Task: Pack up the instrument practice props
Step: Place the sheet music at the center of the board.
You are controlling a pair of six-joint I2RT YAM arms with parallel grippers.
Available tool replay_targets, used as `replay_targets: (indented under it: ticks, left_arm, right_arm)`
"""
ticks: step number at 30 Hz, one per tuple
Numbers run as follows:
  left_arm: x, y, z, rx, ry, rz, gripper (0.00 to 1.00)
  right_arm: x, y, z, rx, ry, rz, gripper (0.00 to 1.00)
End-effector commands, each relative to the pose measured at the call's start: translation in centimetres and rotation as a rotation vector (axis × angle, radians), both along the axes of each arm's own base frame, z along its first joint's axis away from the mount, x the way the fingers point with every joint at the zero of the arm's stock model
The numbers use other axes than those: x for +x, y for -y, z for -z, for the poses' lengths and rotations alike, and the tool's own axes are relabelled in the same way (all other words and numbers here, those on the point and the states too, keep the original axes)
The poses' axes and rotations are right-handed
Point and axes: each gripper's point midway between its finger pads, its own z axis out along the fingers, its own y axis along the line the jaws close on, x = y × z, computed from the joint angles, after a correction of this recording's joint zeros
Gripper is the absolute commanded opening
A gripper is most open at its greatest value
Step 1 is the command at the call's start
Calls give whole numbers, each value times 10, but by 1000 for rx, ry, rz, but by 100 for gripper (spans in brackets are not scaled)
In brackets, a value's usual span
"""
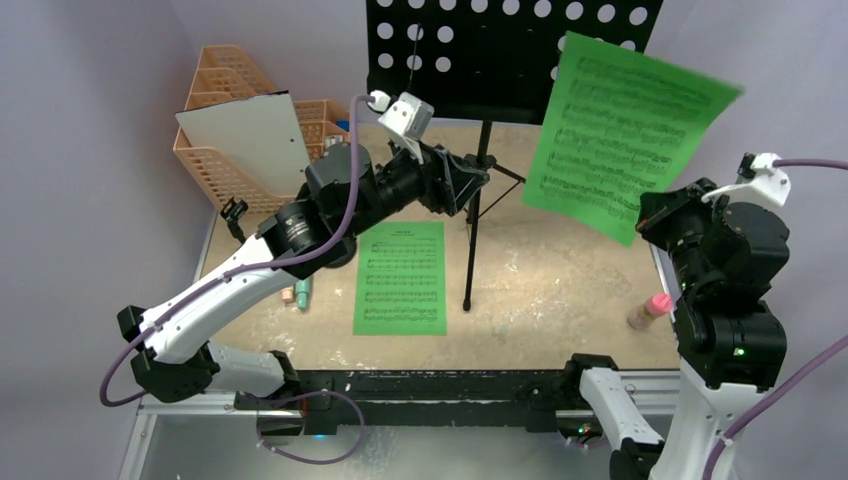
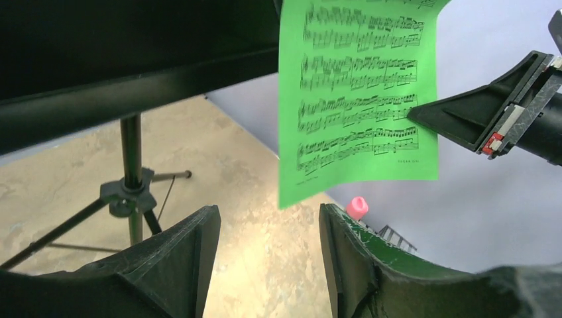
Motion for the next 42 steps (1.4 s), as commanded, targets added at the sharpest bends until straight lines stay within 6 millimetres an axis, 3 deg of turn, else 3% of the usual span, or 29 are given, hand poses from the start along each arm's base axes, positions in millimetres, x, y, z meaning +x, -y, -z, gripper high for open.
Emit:
replay_targets:
  ticks: [1, 5, 10, 16, 21, 24, 28, 32, 35, 42]
  left_arm:
    - [-11, -20, 2, 24, 14, 0, 59]
    - [-14, -29, 17, 63, -1, -12, 59]
    - [-13, -38, 53, 68, -62, -53, 60]
    - [-13, -52, 91, 100, -120, -109, 61]
    - [-13, -61, 107, 162, -138, -132, 62]
    - [-15, -56, 114, 178, -119, -100, 62]
    - [-28, -33, 122, 187, -21, 54, 63]
    - [-44, -12, 142, 248, 116, 235, 65]
    - [-48, 0, 150, 272, 220, 294, 67]
    - [-77, 23, 160, 314, 526, 383, 70]
  right_arm:
    - [-15, -8, 40, 60, -121, -17, 0]
    - [-18, -24, 76, 107, -214, -90, 0]
    - [-11, -38, 108, 137, -285, -171, 0]
    - [-2, -79, 144, 189, -391, -446, 0]
    - [2, -100, 149, 207, -418, -583, 0]
    - [3, -104, 152, 213, -420, -611, 0]
    - [8, -114, 155, 263, -404, -655, 0]
    - [15, -118, 153, 305, -376, -661, 0]
    - [17, -121, 150, 317, -356, -673, 0]
    - [18, -127, 143, 353, -322, -701, 0]
